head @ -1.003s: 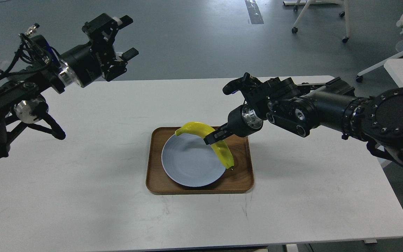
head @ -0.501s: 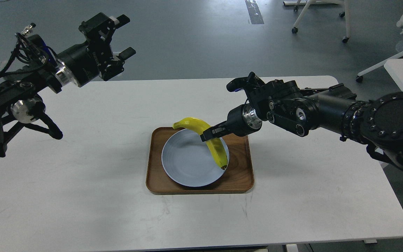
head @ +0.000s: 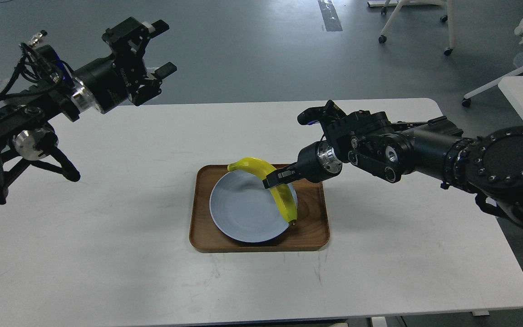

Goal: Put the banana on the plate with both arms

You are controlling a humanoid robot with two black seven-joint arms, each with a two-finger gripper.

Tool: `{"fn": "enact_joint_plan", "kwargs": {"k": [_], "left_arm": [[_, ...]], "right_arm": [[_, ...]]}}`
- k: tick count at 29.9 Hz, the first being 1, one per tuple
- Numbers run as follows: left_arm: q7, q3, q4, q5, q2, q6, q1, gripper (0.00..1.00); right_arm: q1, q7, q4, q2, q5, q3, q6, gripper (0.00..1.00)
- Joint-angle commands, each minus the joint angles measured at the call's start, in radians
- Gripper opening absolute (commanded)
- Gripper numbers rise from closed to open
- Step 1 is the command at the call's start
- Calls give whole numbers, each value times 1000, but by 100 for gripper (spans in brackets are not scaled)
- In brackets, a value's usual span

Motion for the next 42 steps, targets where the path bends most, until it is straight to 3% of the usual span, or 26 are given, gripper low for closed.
{"fn": "enact_joint_plan", "kwargs": {"k": [1, 5, 9, 14, 16, 18, 21, 23, 34, 42], "left_arm": [[0, 0, 0, 0, 0, -1, 0, 98], [0, 0, 0, 0, 0, -1, 0, 98], [0, 0, 0, 0, 0, -1, 0, 98], [0, 0, 0, 0, 0, -1, 0, 98], [0, 0, 0, 0, 0, -1, 0, 98], [0, 0, 0, 0, 3, -1, 0, 98], [0, 0, 0, 0, 5, -1, 0, 98], [0, 0, 0, 0, 8, -1, 0, 98], [0, 0, 0, 0, 14, -1, 0, 98], [0, -30, 8, -14, -3, 8, 12, 98]], "right_arm": [[-2, 0, 2, 0, 24, 3, 0, 29], [-2, 0, 2, 0, 32, 0, 0, 33], [-14, 0, -1, 0, 30, -3, 0, 42], [-16, 0, -1, 0, 30, -3, 0, 44], [-16, 0, -1, 0, 30, -3, 0, 49], [-20, 0, -1, 0, 32, -3, 0, 61], [-22, 0, -2, 0, 32, 0, 0, 66], [-22, 0, -2, 0, 32, 8, 0, 77], [12, 0, 7, 0, 67, 169, 0, 93], [-108, 0, 11, -264, 326, 541, 0, 99]]}}
